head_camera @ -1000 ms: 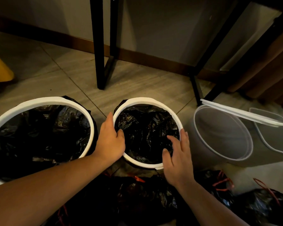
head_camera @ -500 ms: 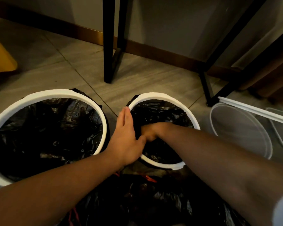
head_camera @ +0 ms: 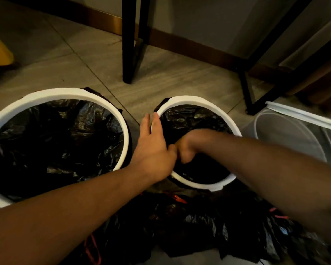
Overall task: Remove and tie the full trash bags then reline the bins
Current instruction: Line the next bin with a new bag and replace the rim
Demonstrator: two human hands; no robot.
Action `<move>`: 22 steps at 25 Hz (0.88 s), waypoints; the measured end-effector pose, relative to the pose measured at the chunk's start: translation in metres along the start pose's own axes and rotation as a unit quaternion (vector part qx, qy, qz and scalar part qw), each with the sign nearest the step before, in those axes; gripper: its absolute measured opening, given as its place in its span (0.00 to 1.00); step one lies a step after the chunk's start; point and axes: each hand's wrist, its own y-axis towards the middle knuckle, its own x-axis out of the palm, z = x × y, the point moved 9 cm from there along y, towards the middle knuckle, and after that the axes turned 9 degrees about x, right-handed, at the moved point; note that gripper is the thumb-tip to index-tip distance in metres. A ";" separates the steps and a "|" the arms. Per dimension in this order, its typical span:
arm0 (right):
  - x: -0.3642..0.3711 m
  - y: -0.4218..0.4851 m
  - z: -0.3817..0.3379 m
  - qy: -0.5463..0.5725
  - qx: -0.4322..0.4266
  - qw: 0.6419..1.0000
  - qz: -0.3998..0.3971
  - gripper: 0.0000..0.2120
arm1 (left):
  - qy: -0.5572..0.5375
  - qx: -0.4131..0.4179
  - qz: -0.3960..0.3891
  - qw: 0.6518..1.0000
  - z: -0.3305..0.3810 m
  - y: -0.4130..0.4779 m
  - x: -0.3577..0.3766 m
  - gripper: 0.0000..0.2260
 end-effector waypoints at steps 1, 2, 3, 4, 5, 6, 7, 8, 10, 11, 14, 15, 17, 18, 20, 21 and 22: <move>-0.002 -0.001 0.007 0.019 -0.016 0.999 -0.028 0.15 | -0.003 -0.003 0.015 1.000 0.001 0.002 -0.005 0.42; -0.011 -0.012 0.006 0.034 -0.052 0.998 -0.026 0.16 | -0.005 -0.002 0.034 0.999 0.003 0.003 -0.011 0.40; -0.025 -0.011 0.016 0.121 -0.058 0.991 -0.023 0.17 | -0.006 0.002 0.048 0.999 0.005 0.005 -0.016 0.37; -0.040 -0.012 0.026 0.177 -0.052 0.983 0.001 0.15 | -0.006 0.005 0.056 0.998 0.007 0.006 -0.020 0.35; -0.048 -0.007 0.028 0.203 -0.053 0.977 0.025 0.13 | -0.010 0.004 0.056 0.998 0.007 0.007 -0.021 0.34; -0.051 0.000 0.024 0.173 -0.054 0.982 0.053 0.14 | -0.019 -0.002 0.051 0.998 0.006 0.008 -0.022 0.33; -0.049 0.014 0.018 0.110 -0.050 0.990 0.075 0.15 | -0.034 -0.012 0.044 0.998 0.005 0.009 -0.021 0.34; -0.044 0.031 0.015 0.031 -0.035 0.994 0.095 0.17 | -0.047 -0.025 0.039 0.998 0.003 0.008 -0.019 0.34; -0.030 0.059 0.005 -0.120 -0.010 0.987 0.111 0.22 | -0.062 -0.050 0.039 0.996 -0.002 0.006 -0.017 0.33; -0.018 0.073 0.003 -0.175 0.002 0.980 0.091 0.24 | -0.067 -0.065 0.040 0.995 -0.005 0.006 -0.016 0.30; 0.015 0.079 -0.004 -0.268 -0.008 0.963 0.020 0.23 | -0.086 -0.111 0.042 0.989 -0.014 0.006 -0.012 0.22; 0.016 0.073 -0.005 -0.264 -0.015 0.964 0.017 0.22 | -0.089 -0.120 0.043 0.988 -0.015 0.006 -0.012 0.20; -0.005 0.048 -0.002 -0.213 -0.042 0.975 0.049 0.18 | -0.088 -0.136 0.045 0.986 -0.016 0.005 -0.011 0.19; -0.018 0.036 0.003 -0.186 -0.055 0.979 0.067 0.16 | -0.084 -0.143 0.043 0.985 -0.017 0.005 -0.011 0.20; -0.029 0.019 0.017 -0.153 -0.083 0.980 0.092 0.13 | -0.081 -0.147 0.036 0.985 -0.018 0.006 -0.010 0.20; -0.021 0.015 0.025 -0.149 -0.076 0.983 0.081 0.14 | -0.082 -0.148 0.035 0.985 -0.018 0.006 -0.010 0.19; -0.007 0.016 0.030 -0.161 -0.061 0.983 0.061 0.19 | -0.081 -0.150 0.035 0.985 -0.018 0.006 -0.011 0.18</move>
